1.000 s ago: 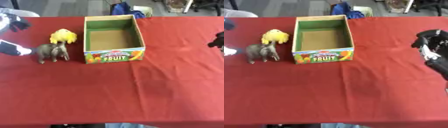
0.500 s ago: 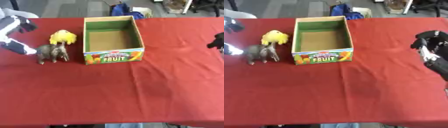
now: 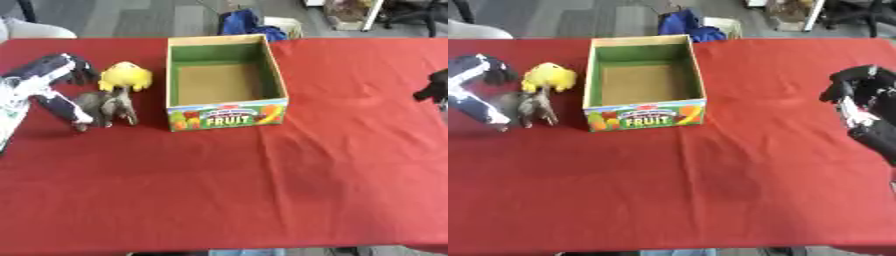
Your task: Pick up objects on the table and place them in the box.
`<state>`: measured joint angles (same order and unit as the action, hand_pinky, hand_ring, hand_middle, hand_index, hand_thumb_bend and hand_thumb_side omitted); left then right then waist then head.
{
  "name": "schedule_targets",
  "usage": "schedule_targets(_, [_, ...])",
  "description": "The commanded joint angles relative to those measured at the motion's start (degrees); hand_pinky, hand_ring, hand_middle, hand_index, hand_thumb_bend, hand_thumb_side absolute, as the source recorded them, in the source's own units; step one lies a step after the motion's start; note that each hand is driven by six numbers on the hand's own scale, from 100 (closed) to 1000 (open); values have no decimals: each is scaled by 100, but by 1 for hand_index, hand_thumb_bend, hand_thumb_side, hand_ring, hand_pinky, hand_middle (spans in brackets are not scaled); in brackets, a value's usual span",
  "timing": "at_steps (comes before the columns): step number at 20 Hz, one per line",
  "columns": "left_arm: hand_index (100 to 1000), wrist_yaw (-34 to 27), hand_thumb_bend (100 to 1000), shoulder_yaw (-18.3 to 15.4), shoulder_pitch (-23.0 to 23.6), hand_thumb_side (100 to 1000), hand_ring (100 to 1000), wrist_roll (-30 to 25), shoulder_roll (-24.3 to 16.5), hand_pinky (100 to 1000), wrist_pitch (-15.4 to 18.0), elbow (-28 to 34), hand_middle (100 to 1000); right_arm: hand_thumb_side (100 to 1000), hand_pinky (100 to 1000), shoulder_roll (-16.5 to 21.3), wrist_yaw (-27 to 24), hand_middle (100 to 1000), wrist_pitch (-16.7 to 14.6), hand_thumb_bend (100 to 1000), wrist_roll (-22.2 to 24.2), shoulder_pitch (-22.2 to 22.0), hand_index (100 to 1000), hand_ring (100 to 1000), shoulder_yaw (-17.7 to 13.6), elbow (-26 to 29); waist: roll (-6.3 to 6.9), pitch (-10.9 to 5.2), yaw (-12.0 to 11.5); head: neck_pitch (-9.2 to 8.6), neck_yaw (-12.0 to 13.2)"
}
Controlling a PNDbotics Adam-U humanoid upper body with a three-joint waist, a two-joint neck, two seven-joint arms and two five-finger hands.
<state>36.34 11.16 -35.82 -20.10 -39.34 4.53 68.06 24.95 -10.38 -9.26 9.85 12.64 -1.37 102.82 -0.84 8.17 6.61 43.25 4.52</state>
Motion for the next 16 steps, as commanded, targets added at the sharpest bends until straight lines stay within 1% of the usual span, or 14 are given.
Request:
schedule_targets(1, [726, 196, 735, -8, -162, 132, 605, 1, 1, 660, 69, -161, 597, 284, 654, 125, -4, 496, -3, 100, 19, 54, 647, 549, -25, 35, -4, -56, 11, -46, 27])
schedule_targets(2, [722, 237, 729, -6, -176, 133, 598, -14, 36, 657, 82, -216, 590, 285, 654, 117, -2, 495, -1, 100, 20, 48, 647, 549, -26, 31, -7, -53, 14, -49, 26])
schedule_targets(4, [704, 293, 689, -7, -188, 141, 572, -29, 79, 645, 100, -290, 562, 287, 654, 104, 4, 495, 2, 100, 24, 33, 647, 549, -26, 23, -12, -48, 20, -58, 17])
schedule_targets(5, [677, 314, 623, -6, -188, 151, 542, -27, 87, 626, 105, -311, 529, 287, 654, 100, 7, 495, 4, 100, 25, 26, 647, 549, -27, 19, -12, -47, 21, -66, 15])
schedule_targets(6, [668, 335, 588, -7, -186, 154, 533, -10, 90, 621, 103, -326, 520, 288, 654, 97, 9, 495, 5, 100, 25, 20, 647, 549, -29, 15, -12, -46, 22, -73, 14])
schedule_targets(7, [620, 349, 453, -18, -184, 160, 492, 32, 91, 594, 87, -335, 475, 288, 654, 95, 11, 495, 6, 100, 25, 17, 647, 549, -30, 13, -11, -46, 21, -77, 12])
schedule_targets(8, [599, 354, 395, -31, -181, 159, 474, 105, 90, 583, 56, -336, 455, 288, 654, 92, 11, 495, 7, 100, 25, 15, 647, 549, -31, 11, -9, -47, 19, -80, 10])
schedule_targets(9, [546, 337, 290, -47, -176, 160, 427, 191, 89, 556, 20, -328, 396, 289, 654, 90, 12, 495, 8, 100, 26, 14, 647, 549, -31, 10, -7, -47, 17, -82, 8])
schedule_targets(11, [499, 223, 205, -83, -161, 165, 384, 356, 75, 539, -56, -279, 343, 289, 654, 87, 14, 495, 12, 100, 28, 11, 646, 549, -32, 7, -3, -47, 11, -93, 0])
schedule_targets(13, [464, 70, 160, -113, -149, 170, 357, 437, 44, 532, -118, -183, 305, 289, 654, 87, 15, 494, 13, 100, 29, 8, 646, 549, -33, 6, -2, -46, 9, -110, -7])
schedule_targets(16, [449, -155, 142, -164, -154, 171, 342, 402, -22, 527, -173, 50, 288, 288, 654, 91, 17, 494, 12, 100, 30, 6, 647, 549, -35, 6, -1, -48, 9, -126, -11])
